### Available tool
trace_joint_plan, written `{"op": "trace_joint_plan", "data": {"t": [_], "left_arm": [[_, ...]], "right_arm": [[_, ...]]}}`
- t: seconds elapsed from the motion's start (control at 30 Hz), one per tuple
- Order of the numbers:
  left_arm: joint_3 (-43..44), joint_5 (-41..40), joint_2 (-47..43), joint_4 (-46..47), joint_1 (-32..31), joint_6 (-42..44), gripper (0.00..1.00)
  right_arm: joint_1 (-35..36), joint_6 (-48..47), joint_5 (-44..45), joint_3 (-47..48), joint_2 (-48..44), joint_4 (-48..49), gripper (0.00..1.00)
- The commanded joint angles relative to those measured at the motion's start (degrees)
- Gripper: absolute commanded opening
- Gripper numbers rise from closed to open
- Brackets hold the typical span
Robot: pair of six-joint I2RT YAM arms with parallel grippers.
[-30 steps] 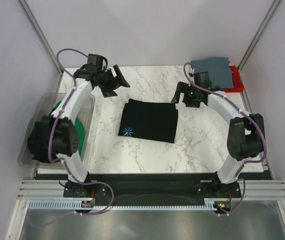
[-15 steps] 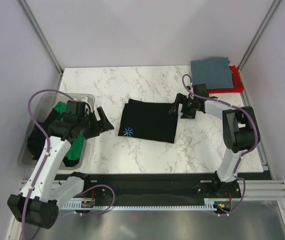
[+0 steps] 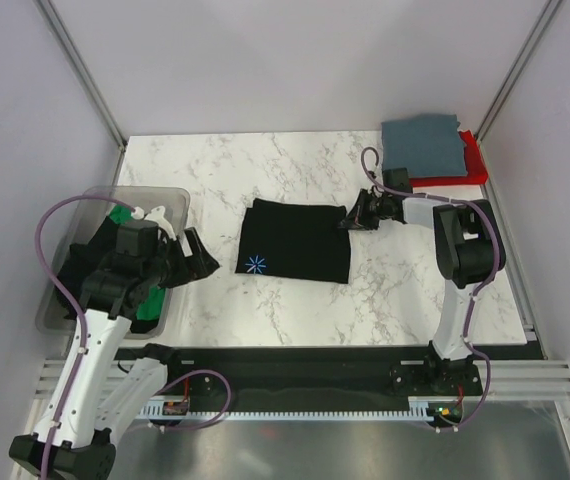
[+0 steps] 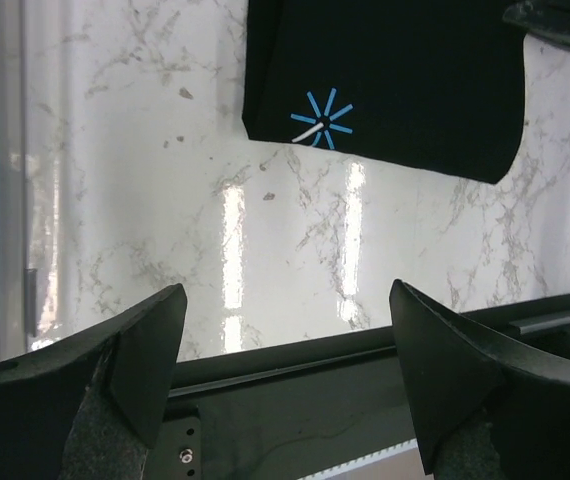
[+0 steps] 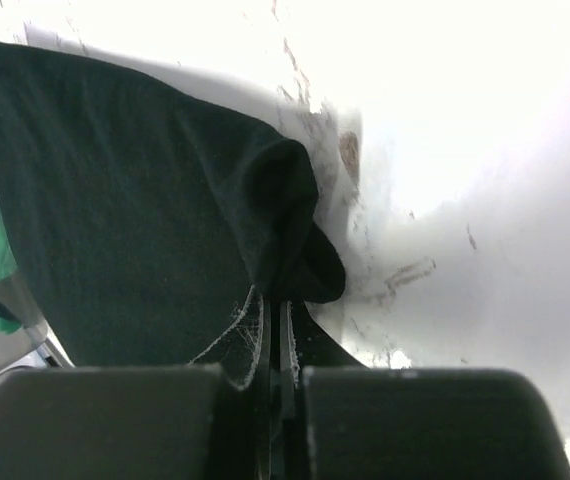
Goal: Fold and stack the t-shirts
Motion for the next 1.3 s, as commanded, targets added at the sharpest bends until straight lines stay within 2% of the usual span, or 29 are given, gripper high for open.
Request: {"op": "trace_joint_plan", "data": {"t": [0.0, 0.13, 0.3, 0.7, 0.93, 1.27], "left_arm": [[-3.32, 7.99, -0.66, 4.09, 0.1, 3.21, 0.89], [-4.3, 9.35, -2.59, 4.71, 0.1, 3.21, 0.89], [-4.38, 8.12, -3.64, 4.63, 0.28, 2.6, 0.88], [-5.09, 8.82, -4.79, 5.06, 3.62, 2.42, 0.86], [-5.35, 9.09, -2.33, 4.98, 3.62, 2.59, 0.85], [-5.44, 8.73, -1.28, 4.8, 3.62, 2.51, 0.84]], "right_arm": [[-0.18, -6.42, 2.41, 8.68, -0.62, -6.49, 0.0], [-0.1, -12.48, 10.14, 18.7, -1.59, -19.49, 0.0], [-0.27, -18.02, 20.87, 30.3, -2.12, -28.91, 0.0], [-0.97, -27.61, 35.99, 51.05, -0.8, -35.96, 0.0], [-3.26, -29.98, 35.3, 60.62, 1.92, -36.31, 0.0], [-6.24, -32.0, 32.5, 68.11, 1.66, -36.92, 0.0]]}}
